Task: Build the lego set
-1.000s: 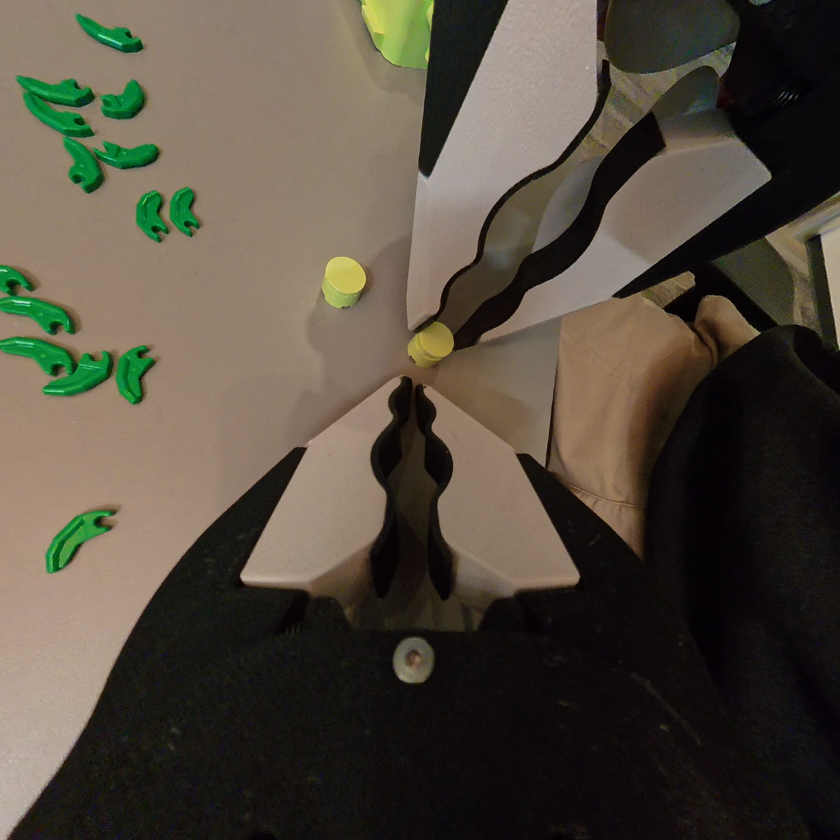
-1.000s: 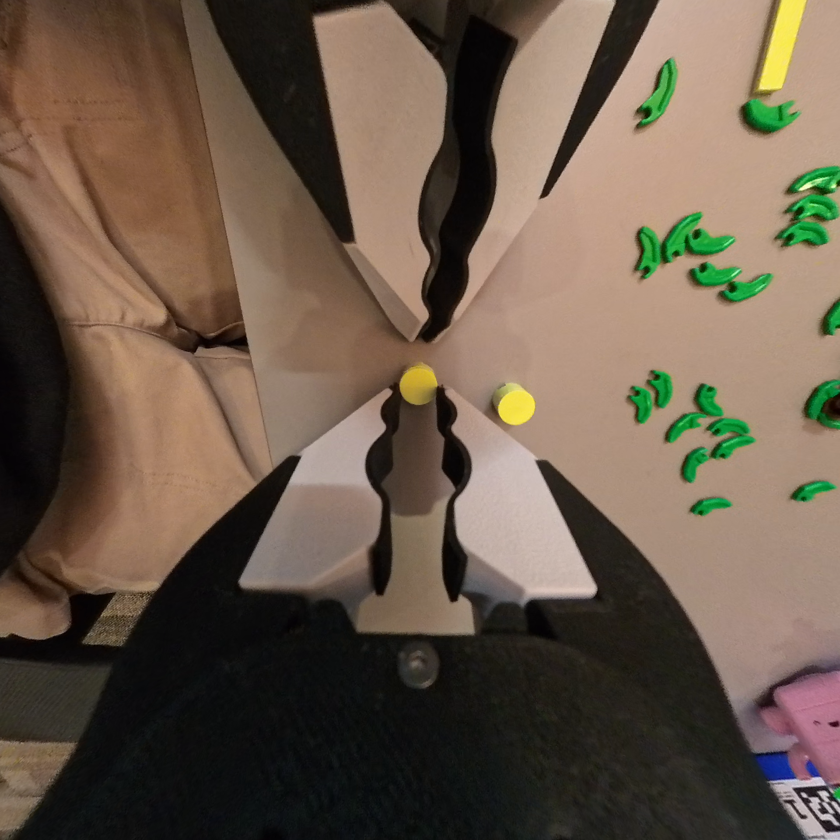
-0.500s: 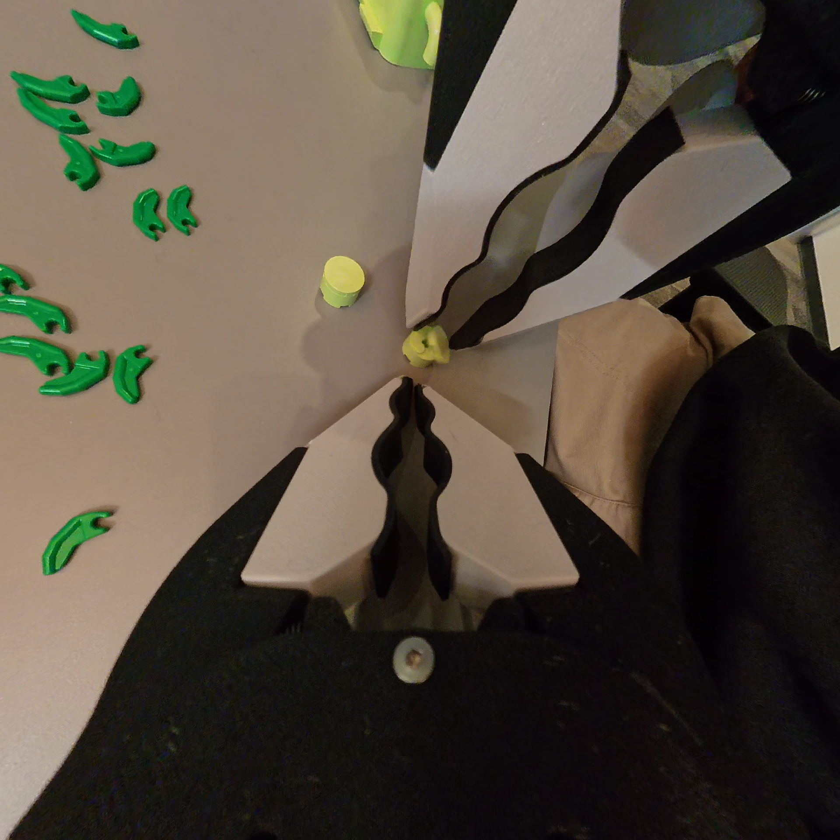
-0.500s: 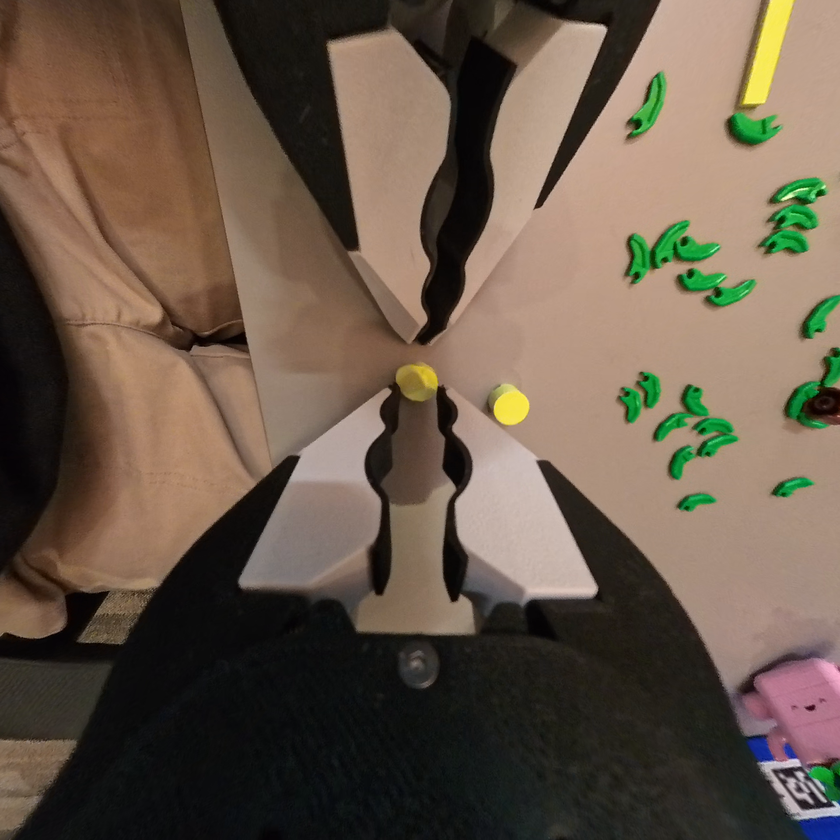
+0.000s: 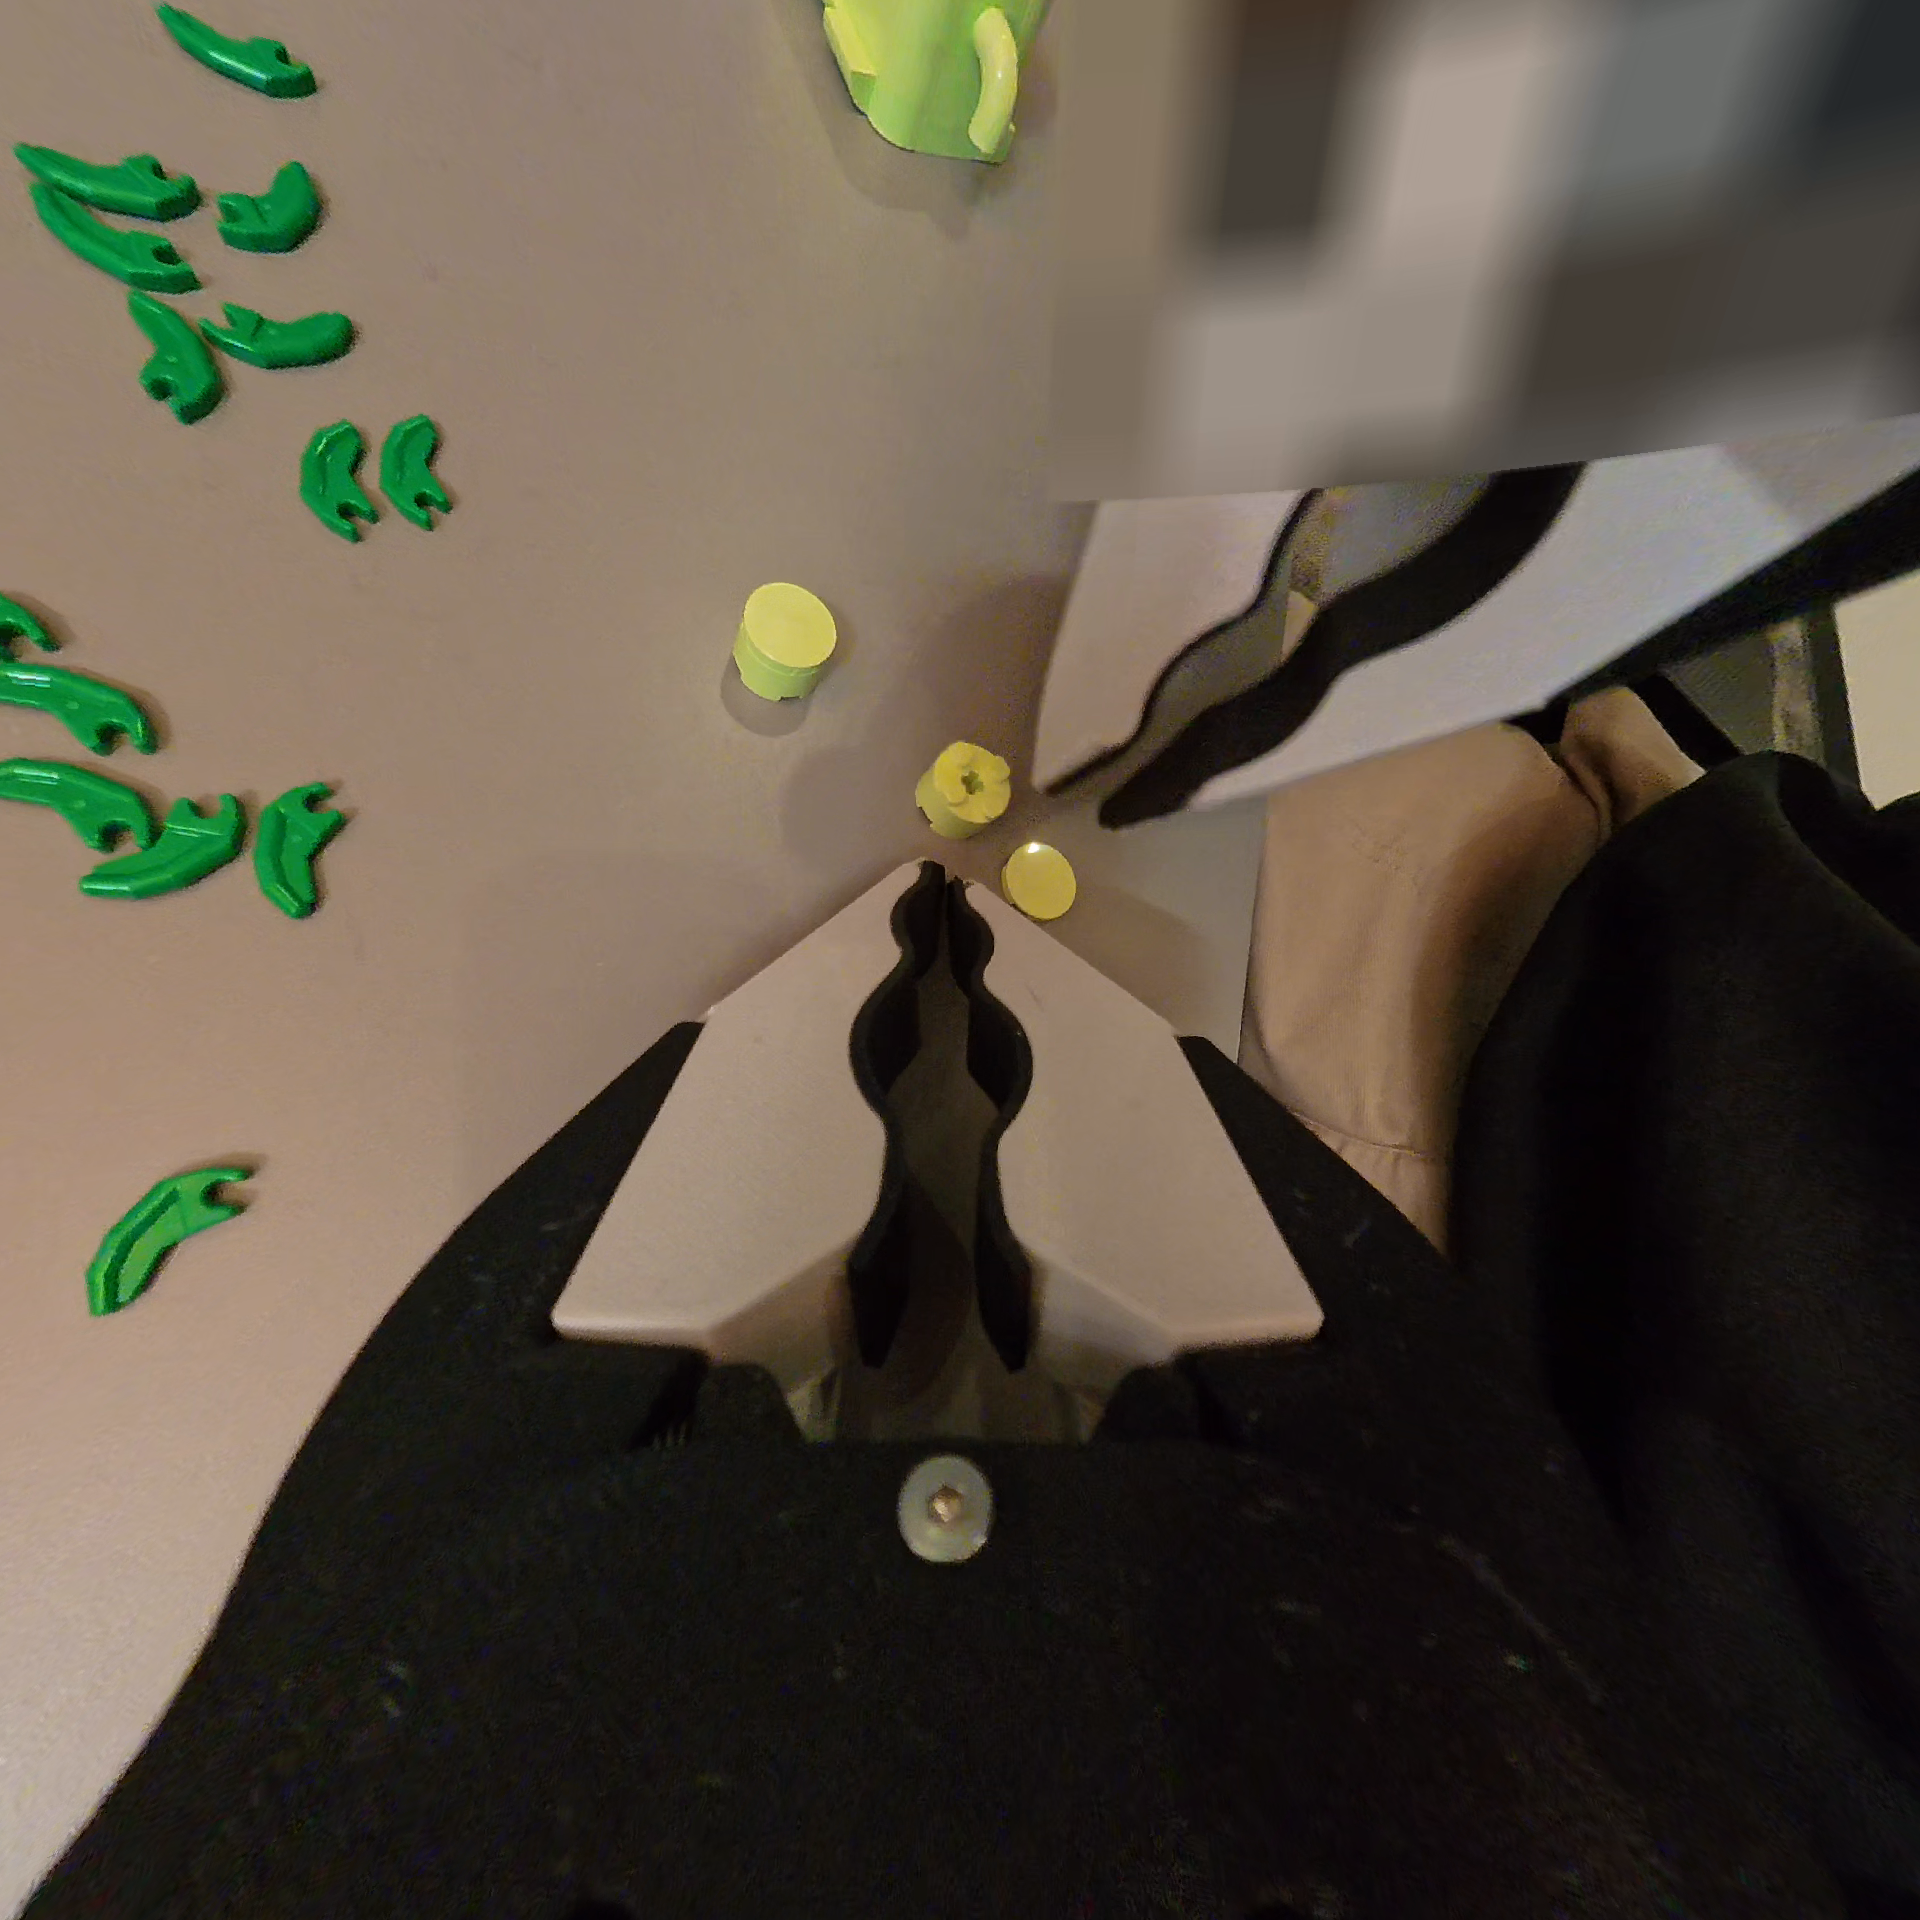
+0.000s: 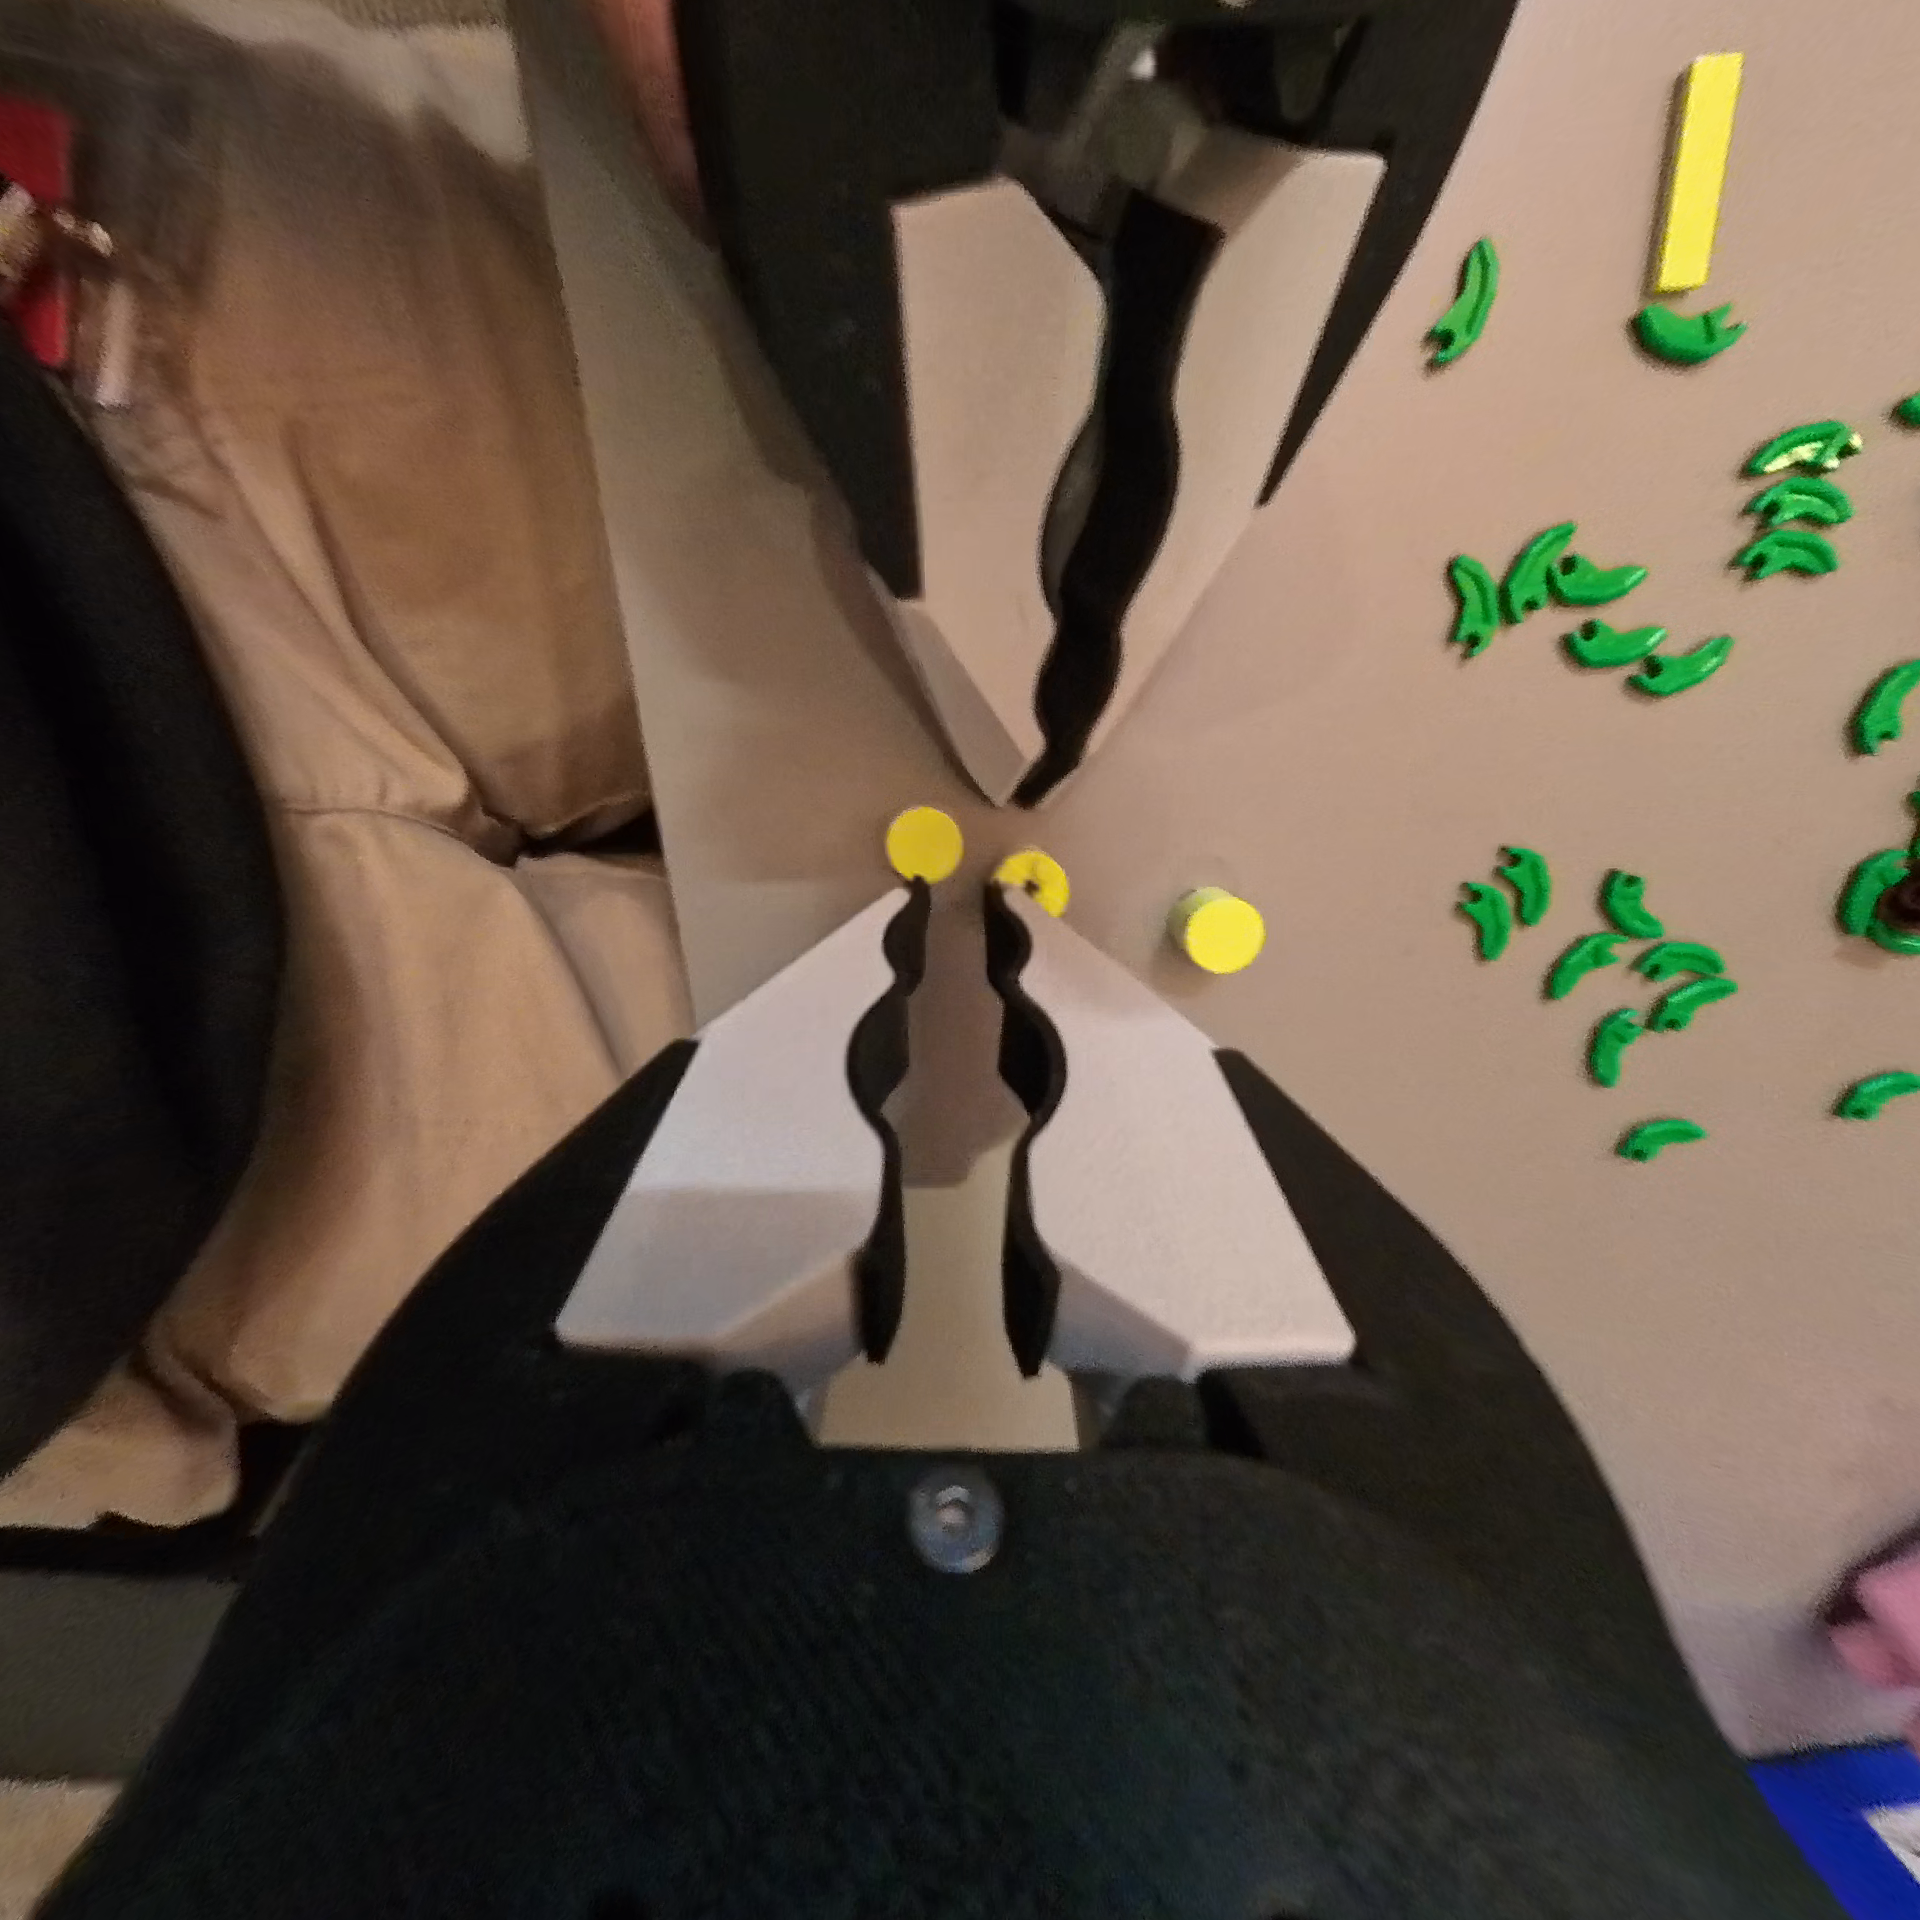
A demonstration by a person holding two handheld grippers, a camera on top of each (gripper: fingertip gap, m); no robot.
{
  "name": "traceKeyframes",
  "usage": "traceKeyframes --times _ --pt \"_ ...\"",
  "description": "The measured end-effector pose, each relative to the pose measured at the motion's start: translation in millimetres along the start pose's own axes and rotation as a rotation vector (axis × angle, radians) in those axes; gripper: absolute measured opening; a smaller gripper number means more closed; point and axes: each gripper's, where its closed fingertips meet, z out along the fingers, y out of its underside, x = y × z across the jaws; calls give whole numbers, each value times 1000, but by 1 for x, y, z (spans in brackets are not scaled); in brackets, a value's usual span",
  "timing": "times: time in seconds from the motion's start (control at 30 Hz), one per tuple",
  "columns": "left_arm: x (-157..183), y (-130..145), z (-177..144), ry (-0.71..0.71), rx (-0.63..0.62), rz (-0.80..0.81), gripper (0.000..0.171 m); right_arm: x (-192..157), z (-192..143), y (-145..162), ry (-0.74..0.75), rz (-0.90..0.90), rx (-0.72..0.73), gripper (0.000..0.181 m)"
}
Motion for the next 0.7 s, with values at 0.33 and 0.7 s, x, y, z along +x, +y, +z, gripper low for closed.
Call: traceKeyframes --times 0.33,0.7 --pt "-3 -1 -1 -15 11 -15 0 -6 18 -2 83 176 47 20" --pt "-3 -1 -1 -15 10 -15 0 -10 19 0 65 190 57 1"
